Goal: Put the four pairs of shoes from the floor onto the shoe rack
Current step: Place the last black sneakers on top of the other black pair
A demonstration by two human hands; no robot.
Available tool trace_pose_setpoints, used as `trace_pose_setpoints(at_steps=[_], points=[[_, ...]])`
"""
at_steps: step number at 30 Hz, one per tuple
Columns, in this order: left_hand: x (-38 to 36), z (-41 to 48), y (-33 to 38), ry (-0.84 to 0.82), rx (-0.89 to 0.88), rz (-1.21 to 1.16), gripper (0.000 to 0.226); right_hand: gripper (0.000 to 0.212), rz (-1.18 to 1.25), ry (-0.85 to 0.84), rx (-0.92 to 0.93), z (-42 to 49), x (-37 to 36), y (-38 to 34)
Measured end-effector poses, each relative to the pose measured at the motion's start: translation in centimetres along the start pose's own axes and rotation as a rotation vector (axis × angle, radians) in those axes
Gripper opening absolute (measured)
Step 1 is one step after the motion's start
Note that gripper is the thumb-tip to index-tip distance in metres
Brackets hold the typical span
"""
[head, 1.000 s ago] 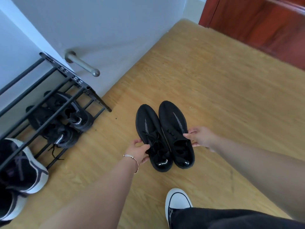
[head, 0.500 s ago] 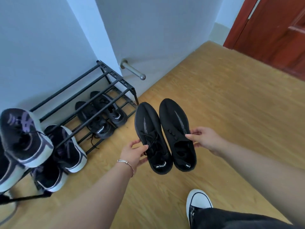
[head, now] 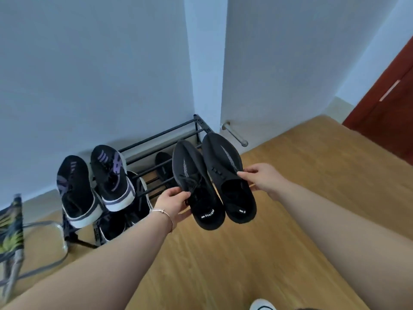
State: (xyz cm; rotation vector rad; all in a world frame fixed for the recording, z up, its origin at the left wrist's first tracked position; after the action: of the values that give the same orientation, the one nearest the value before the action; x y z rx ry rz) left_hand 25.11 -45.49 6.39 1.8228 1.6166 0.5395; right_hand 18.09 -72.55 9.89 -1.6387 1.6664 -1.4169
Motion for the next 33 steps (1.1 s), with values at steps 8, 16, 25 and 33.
trace_pose_setpoints(at_steps=[8, 16, 25, 33], points=[[2.8, 3.3, 7.1, 0.1, -0.137, -0.038, 0.031, 0.031, -0.004, 0.039, 0.084, 8.5, -3.8, -6.5], [3.7, 6.1, 7.6, 0.226, -0.133, -0.055, 0.014, 0.039, -0.066, -0.053, 0.049, 15.2, -8.1, -6.4], [3.4, 7.0, 7.4, 0.348, -0.2, 0.033, 0.023, 0.031, -0.159, 0.026, 0.025, 18.2, -9.2, -4.4], [2.9, 5.7, 6.1, 0.402, -0.304, 0.051, 0.041, 0.039, -0.163, 0.081, 0.171, 14.9, -8.4, -4.7]])
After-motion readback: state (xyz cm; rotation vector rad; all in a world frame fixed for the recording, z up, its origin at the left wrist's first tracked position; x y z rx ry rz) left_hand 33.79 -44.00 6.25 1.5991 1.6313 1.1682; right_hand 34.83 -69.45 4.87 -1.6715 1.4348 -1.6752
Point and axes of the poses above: each hand's wrist, its own z-axis towards the middle knuckle, its own x-axis out of the back of the hand, y = z × x, the point moved 4 cm from there along z, towards the middle knuckle, and after that the axes turned 2 degrees about x, right-handed, at the moved point
